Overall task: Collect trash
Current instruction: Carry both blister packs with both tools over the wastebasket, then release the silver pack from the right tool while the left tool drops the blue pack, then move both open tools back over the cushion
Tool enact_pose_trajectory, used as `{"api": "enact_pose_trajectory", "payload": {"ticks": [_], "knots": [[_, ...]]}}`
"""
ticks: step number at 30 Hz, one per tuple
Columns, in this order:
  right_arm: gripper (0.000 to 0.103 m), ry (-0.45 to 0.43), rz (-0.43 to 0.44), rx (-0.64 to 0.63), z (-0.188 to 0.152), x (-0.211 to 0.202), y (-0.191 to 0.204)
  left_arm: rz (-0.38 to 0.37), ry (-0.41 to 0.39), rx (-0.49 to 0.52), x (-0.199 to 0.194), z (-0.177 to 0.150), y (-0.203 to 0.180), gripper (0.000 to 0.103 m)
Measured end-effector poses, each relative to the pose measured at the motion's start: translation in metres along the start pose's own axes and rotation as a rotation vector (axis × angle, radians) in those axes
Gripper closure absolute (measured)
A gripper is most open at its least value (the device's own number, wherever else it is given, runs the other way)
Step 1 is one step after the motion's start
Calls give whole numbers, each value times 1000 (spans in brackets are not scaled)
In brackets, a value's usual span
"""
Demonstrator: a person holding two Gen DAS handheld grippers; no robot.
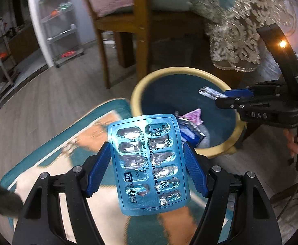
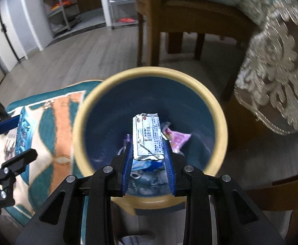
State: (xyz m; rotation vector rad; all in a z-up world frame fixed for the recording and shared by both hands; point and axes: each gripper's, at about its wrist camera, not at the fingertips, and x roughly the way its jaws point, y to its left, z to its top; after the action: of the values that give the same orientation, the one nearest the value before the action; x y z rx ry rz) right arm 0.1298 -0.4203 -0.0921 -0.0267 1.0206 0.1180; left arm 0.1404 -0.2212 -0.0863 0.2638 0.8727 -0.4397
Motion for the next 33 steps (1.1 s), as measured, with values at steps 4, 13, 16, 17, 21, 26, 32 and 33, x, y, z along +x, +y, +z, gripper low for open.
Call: {"api": "enact_pose_trajectory", "payload": {"ticks": [4, 13, 16, 17, 21, 26, 32, 33], "knots": [[72, 11, -11, 18, -3, 5, -9, -28, 8, 48, 17, 18, -20, 32], [67, -3, -21, 141, -4, 11, -35, -51, 14, 93, 50, 35, -39, 25], [64, 2, -12, 175, -5, 14, -40, -45, 23, 91, 54, 32, -39, 20], [63, 3, -14, 176, -5, 14, -40, -39, 23, 90, 53, 31, -37, 20], [59, -5, -14, 159, -3, 11, -31, -35, 12, 63, 43, 28, -26, 20], [56, -12, -19, 129, -1, 6, -21, -17, -5, 27, 21, 22, -9, 20], [53, -37, -29, 77, 2, -7, -4, 22, -21, -21, -16, 5, 13, 20], [52, -41, -27, 72, 4, -8, -1, 36, -29, -28, -26, 1, 17, 20]]}}
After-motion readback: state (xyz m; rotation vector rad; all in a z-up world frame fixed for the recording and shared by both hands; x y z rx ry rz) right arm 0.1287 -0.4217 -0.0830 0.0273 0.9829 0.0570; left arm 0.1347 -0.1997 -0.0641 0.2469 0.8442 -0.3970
